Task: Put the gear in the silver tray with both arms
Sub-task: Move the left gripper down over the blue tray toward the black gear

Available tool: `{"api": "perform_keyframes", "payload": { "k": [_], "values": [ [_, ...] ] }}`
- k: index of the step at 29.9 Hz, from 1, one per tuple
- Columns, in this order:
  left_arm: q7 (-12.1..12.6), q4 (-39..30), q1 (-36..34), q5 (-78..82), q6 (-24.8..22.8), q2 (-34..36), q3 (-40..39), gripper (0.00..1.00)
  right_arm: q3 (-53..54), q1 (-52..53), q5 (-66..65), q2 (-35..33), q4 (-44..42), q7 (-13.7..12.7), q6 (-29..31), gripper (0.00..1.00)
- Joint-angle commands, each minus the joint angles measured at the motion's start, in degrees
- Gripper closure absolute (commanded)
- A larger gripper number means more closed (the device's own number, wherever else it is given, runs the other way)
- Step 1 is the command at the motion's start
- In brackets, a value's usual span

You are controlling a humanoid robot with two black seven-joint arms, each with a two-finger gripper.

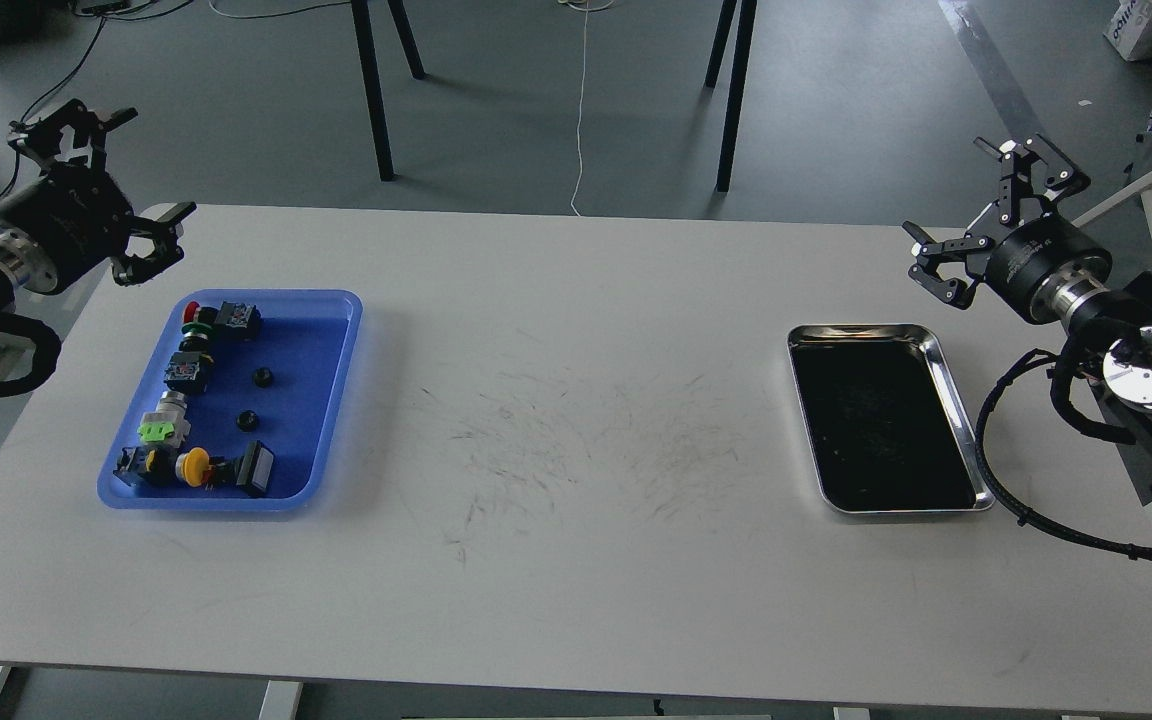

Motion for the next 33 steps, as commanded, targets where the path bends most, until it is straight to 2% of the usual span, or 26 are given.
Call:
{"api": "perform_keyframes", "payload": {
  "k": [1, 15, 17, 20, 28, 31, 33],
  "values": [
    [-0.1, 0.1, -0.1, 0.0, 0.0, -0.4, 0.0, 0.01, 0.0, 1.6, 0.0, 0.5, -2.3, 0.1, 0.2, 0.01],
    [-0.1, -2.7, 0.3, 2.1, 0.0, -0.2, 1.0, 0.01, -3.7, 4.3, 0.0, 3.0, -3.9, 0.3, 0.4, 0.01],
    [-0.1, -5.2, 0.3, 4.1, 0.0, 0.3, 1.0, 0.01, -3.7, 4.2, 0.0, 3.0, -3.9, 0.3, 0.4, 0.01],
    [-0.1, -12.6, 0.3, 8.4, 0.0, 3.7, 3.0, 0.01, -4.1, 4.3, -0.1, 3.0, -3.8, 0.3, 0.4, 0.01],
    [-0.2, -17.6, -0.2, 24.2, 0.0, 6.3, 5.5, 0.01, -4.5, 4.2, -0.3, 2.9, -3.4, 0.3, 0.4, 0.01],
    [-1.3, -22.3, -0.8, 27.1, 0.0, 8.9, 5.5, 0.01, -4.5, 4.3, -0.3, 2.6, -3.1, 0.3, 0.4, 0.01],
    [-0.9, -23.0, -0.9, 27.3, 0.1, 10.1, 6.3, 0.01, -4.5, 4.4, -0.3, 2.5, -3.0, 0.3, 0.5, 0.01]
  ]
}}
